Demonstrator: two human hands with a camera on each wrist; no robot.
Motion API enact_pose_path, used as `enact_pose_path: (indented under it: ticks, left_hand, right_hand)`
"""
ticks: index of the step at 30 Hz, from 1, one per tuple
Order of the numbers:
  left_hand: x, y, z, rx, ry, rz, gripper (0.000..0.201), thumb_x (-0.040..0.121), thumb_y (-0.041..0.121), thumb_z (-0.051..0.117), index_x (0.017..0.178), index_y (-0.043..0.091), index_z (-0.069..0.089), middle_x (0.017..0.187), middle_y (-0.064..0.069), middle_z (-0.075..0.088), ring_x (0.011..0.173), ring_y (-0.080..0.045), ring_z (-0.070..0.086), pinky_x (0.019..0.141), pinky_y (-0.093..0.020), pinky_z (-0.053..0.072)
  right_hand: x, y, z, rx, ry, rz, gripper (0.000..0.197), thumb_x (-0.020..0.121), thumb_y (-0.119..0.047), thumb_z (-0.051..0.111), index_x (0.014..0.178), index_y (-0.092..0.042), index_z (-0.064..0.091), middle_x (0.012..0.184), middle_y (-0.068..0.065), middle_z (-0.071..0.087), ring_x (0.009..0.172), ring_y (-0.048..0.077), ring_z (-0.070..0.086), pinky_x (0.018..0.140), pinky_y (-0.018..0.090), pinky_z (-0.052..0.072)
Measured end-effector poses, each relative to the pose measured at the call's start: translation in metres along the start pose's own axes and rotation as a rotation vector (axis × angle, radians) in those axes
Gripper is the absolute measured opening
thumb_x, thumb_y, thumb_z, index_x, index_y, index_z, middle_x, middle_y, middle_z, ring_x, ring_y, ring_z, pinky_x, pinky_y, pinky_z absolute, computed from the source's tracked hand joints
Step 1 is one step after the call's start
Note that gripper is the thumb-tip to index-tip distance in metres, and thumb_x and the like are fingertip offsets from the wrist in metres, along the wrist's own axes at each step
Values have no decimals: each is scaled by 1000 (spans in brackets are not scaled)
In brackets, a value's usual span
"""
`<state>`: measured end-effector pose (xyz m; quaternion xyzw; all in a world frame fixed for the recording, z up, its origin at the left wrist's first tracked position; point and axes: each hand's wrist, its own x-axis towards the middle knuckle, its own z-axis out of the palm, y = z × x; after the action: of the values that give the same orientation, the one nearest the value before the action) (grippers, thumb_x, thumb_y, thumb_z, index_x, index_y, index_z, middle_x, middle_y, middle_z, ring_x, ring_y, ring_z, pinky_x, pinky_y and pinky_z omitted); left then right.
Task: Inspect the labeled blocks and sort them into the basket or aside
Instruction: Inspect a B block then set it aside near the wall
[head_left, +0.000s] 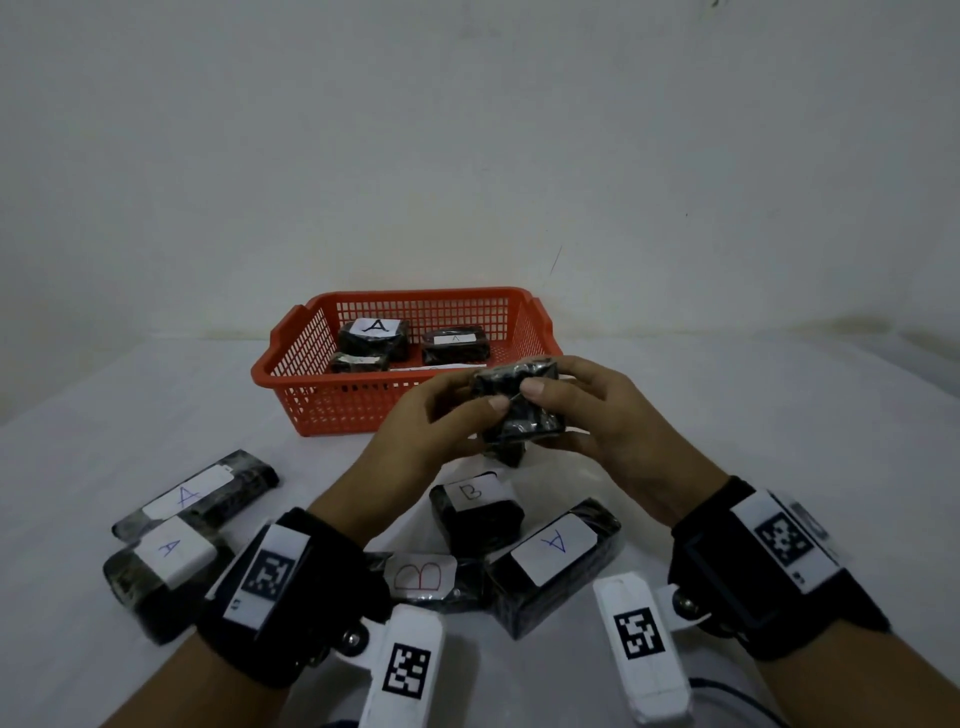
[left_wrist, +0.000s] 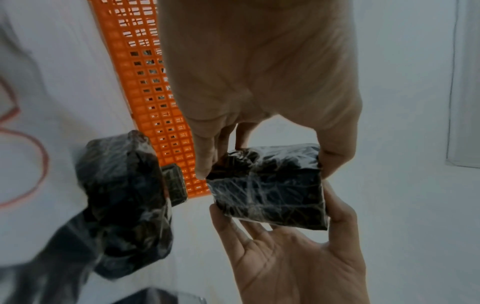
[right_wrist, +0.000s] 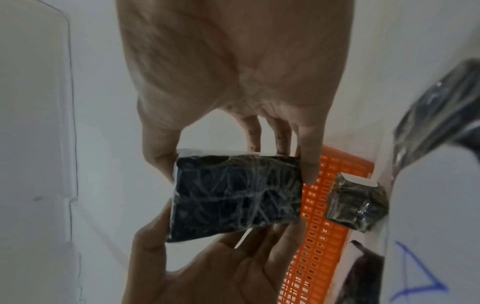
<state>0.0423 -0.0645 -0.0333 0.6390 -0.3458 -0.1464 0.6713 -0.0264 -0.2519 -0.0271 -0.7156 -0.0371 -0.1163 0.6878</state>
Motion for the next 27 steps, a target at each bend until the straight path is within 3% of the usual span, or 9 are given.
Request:
enact_pose_path:
  ticks: [4,8,12,16,19,23,27]
  left_hand:
    - [0,1,-2,-41,-5,-50,28,88,35,56,107,24,72,107,-1,77,103,-17,73,84,-29,59]
    - [-1,3,-2,-90,-19,-80,32,89,35,54,114,24,70,115,-7,76,108,-23,73,93,-39,57]
    - [-1,5,-6,-382,22,-153,45,86,38,47,125,22,63,123,-12,73,115,-31,69,98,-49,56]
    - [-2,9,-5,-541,16,-197,55,86,37,49,136,14,57,128,-20,68,118,-39,67,98,-54,55]
    - [-4,10,-1,-624,-9,-211,55,89,38,44,134,11,59,130,-22,67,120,-42,64,95,-54,56]
    - [-3,12,2,-622,25,-211,51,86,34,44,126,10,64,124,-21,71,115,-40,67,90,-51,59]
    - [1,8,-2,-447,141,-186,36,102,20,36,116,11,68,122,-18,72,115,-34,67,88,-43,62]
  right_hand:
    - [0,-1,1,-16,-38,18,42,73,-38,77,113,-25,72,116,10,77,104,23,76,90,33,61]
    - [1,3,1,-57,-7,8,63,64,-52,84,119,-26,71,122,11,73,109,25,75,95,41,62]
    - [1,4,-3,-38,-25,41,75,64,-53,84,132,-28,64,129,10,67,117,26,71,99,45,60]
    - [2,2,-6,-19,-21,81,56,85,-30,81,137,-22,62,131,12,67,118,26,69,102,48,58]
    - [0,-3,-6,72,-23,133,34,98,-15,65,132,-13,64,120,11,71,101,17,71,94,36,60]
    - [-1,-1,-6,174,-17,163,24,98,-12,65,121,-9,69,108,8,75,94,19,73,95,41,59]
    - [2,2,-10,180,57,157,30,94,-12,71,124,-8,69,116,14,77,99,27,75,93,45,62]
